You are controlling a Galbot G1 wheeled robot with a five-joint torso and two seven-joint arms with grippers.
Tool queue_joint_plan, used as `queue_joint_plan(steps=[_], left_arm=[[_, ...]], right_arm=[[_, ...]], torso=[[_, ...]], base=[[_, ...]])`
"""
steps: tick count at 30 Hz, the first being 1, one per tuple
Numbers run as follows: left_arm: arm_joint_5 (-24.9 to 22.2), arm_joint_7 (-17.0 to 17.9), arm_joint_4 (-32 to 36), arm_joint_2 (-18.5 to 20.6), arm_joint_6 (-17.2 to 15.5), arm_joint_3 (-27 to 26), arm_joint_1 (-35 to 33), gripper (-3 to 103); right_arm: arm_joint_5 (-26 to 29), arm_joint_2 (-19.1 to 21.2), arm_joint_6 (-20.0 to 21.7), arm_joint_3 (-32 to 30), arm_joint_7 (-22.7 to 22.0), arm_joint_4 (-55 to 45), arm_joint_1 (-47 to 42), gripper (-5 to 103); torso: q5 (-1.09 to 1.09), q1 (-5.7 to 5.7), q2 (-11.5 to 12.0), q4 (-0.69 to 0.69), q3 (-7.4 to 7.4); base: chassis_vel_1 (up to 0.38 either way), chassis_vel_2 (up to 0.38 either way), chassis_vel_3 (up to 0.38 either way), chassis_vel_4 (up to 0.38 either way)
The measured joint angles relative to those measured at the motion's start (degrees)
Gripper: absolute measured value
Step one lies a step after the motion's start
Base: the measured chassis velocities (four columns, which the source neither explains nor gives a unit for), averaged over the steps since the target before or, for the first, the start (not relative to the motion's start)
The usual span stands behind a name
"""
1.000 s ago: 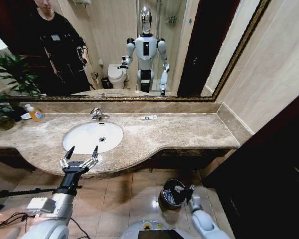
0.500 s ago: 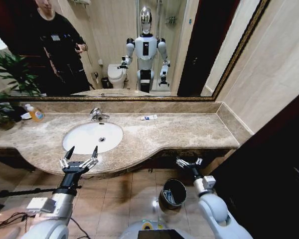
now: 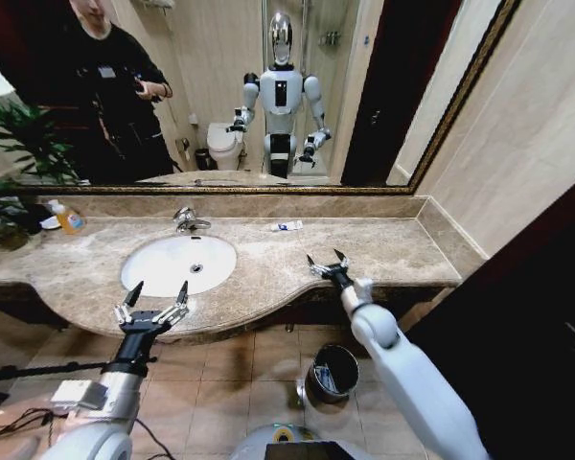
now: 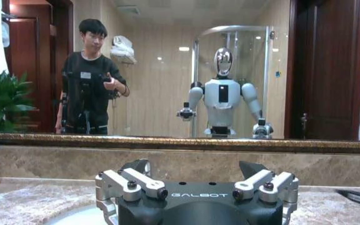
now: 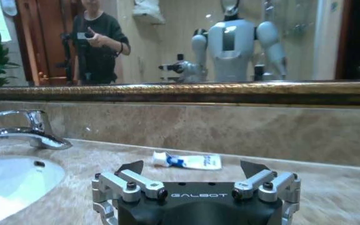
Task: Pick up the trash from the sink and place it in the trash bin.
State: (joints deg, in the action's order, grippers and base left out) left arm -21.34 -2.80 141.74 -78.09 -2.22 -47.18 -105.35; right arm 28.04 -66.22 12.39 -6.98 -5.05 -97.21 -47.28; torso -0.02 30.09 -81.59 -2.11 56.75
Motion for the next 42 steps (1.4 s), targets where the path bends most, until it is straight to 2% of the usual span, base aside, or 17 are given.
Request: queue_joint_plan(steps=[3,11,12,20,30,36,42], left_arm=[[0.0,0.0,0.0,0.0,0.0,0.0,0.0,100],[0.0,0.0,0.0,0.0,0.0,0.0,0.0,100],[0.0,0.0,0.0,0.0,0.0,0.0,0.0,100],[0.0,0.0,0.0,0.0,0.0,0.0,0.0,100],[0.0,0.0,0.0,0.0,0.0,0.0,0.0,100],[0.0,0.0,0.0,0.0,0.0,0.0,0.0,100],[0.0,0.0,0.0,0.0,0.0,0.0,0.0,100]], right_arm=[[1.3,-2.1,0.3,4.0,1.5,7.6,8.3,100],[1.4,-7.8,-0.7,9.8,3.4,23.5,18.9,100],[1.4,-7.8,-0.7,9.8,3.4,23.5,18.9,100],[-0.1,-15.4,-2.1,11.5,5.1,37.9,28.9,100],[-4.4,-22.5,-3.8,10.2,6.2,50.8,34.3,100],[-5.7,-23.2,-3.9,9.3,6.7,53.4,34.6,100],[-6.6,-21.7,-3.6,6.8,6.9,53.7,33.1,100]], torso=[[0.01,0.0,0.0,-0.01,0.0],[0.02,0.0,0.0,0.0,0.01],[0.02,0.0,0.0,0.0,0.01],[0.0,0.0,0.0,0.0,0.0],[0.0,0.0,0.0,-0.01,-0.01],[0.02,0.0,0.0,0.0,0.0],[0.03,-0.01,0.0,0.01,-0.01]], base=[[0.0,0.0,0.0,0.0],[0.0,0.0,0.0,0.0],[0.0,0.0,0.0,0.0],[0.0,0.0,0.0,0.0],[0.0,0.0,0.0,0.0],[0.0,0.0,0.0,0.0],[0.0,0.0,0.0,0.0]])
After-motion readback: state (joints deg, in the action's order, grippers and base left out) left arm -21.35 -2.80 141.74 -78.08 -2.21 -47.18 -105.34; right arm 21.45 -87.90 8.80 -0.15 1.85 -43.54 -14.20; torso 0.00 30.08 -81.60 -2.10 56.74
